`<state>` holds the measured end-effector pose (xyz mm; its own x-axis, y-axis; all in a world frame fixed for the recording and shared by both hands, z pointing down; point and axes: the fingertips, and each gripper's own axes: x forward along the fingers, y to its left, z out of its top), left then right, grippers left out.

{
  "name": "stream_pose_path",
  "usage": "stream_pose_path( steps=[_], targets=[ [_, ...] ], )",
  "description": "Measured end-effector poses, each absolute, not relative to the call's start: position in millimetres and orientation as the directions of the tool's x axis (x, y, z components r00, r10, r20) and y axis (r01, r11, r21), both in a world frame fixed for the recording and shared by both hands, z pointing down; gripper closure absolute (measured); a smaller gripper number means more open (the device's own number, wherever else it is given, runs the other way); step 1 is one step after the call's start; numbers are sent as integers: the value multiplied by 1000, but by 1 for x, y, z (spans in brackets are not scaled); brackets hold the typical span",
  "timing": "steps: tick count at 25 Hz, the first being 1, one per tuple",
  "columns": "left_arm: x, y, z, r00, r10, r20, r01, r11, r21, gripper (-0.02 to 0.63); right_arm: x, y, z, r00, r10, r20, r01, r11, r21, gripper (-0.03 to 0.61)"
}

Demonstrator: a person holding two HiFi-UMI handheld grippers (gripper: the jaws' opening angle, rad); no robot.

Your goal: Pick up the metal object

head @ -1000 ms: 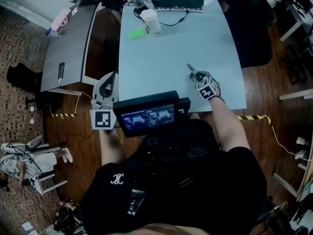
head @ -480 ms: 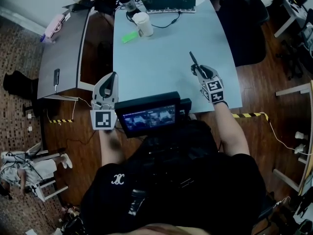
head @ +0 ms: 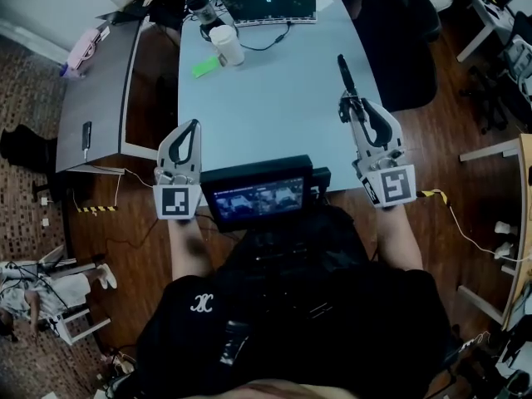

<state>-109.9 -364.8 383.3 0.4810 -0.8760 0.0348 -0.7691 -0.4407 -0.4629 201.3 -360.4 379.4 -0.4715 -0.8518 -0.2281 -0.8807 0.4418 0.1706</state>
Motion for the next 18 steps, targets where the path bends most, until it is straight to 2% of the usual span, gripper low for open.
stream_pose_path(
  steps=[11, 18],
  targets=[
    [-71, -331, 380, 486, -874, -1, -771, -429, -470, 598, 238, -320, 352, -489, -827, -278, -871, 447, 202, 506],
    [-84, -284, 365, 494, -869, -34, -770, -419, -482, 598, 227, -269, 342, -467, -830, -305, -883, 419, 212, 506]
  ],
)
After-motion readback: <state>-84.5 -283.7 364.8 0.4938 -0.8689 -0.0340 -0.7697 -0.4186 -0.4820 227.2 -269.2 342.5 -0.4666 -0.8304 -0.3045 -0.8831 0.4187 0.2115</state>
